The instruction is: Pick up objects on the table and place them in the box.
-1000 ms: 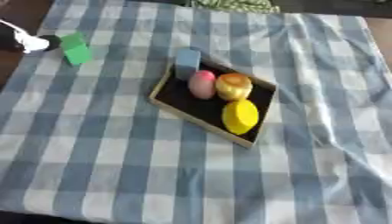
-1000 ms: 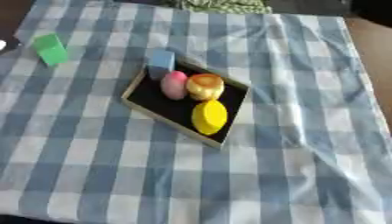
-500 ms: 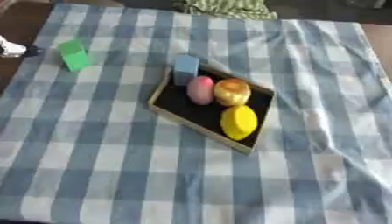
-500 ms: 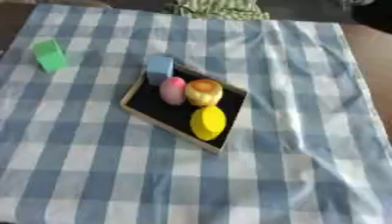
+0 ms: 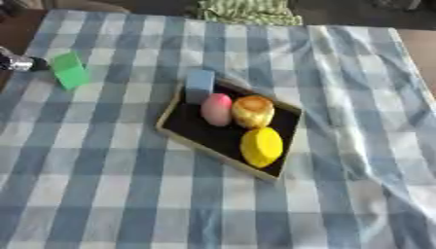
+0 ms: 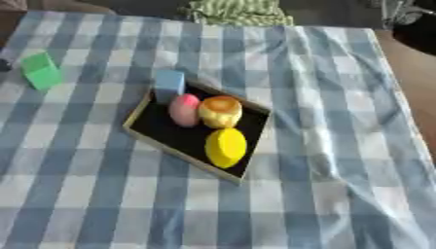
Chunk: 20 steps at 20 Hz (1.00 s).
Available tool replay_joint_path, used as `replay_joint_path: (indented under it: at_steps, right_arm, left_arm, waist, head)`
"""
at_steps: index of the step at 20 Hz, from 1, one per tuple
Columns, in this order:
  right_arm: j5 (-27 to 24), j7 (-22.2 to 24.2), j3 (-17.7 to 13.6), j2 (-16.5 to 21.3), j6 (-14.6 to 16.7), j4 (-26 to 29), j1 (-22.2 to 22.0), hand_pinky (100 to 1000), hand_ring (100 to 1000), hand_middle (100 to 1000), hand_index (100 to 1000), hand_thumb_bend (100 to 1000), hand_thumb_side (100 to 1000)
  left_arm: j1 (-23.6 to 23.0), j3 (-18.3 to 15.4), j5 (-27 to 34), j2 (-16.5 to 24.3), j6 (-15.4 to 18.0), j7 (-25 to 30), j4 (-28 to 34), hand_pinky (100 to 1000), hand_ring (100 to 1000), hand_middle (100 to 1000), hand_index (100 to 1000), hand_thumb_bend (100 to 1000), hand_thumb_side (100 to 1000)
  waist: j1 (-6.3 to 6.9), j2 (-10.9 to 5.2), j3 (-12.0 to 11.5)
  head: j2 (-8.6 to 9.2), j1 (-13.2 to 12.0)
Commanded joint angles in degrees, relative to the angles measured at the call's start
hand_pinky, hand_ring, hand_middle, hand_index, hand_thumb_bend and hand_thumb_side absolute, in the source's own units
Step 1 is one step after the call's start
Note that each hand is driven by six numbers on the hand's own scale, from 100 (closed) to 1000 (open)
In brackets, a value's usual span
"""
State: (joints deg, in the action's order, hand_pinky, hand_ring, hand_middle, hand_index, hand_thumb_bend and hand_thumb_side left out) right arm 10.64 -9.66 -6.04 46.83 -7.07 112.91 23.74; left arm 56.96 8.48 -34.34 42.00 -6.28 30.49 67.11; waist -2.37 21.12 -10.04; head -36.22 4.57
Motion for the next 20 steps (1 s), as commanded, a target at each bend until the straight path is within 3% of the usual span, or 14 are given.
replay_joint_path:
  at_steps: [1,9,20]
  right_arm:
    - [-0.16,-0.43,-1.03,2.05,0.11,0.4,0.96,801,813,642,743,100,228]
    - [-0.57,-0.73,-1.07,1.71,0.46,0.26,1.51,799,811,637,740,100,237]
    - [-1.06,-0.91,-1.05,1.35,0.94,0.46,2.9,798,809,630,738,100,246]
  left_arm:
    - [1.76,-0.96,-0.82,0.87,0.23,0.44,-1.12,939,869,829,925,696,319]
    - [3.38,-0.59,-5.99,-1.2,-0.54,1.58,-5.38,934,873,831,917,722,265]
    - [6.12,-3.57,-11.74,-4.33,-2.41,-3.21,-13.4,924,863,824,902,630,203]
  waist:
    - [-0.49,0.0,0.24]
    - [-0.45,1.33,0.75]
    - [-0.18,3.97,2.46]
  head:
    - [0.81,-0.53]
    - [1.6,-2.04]
    - [3.28,-4.3]
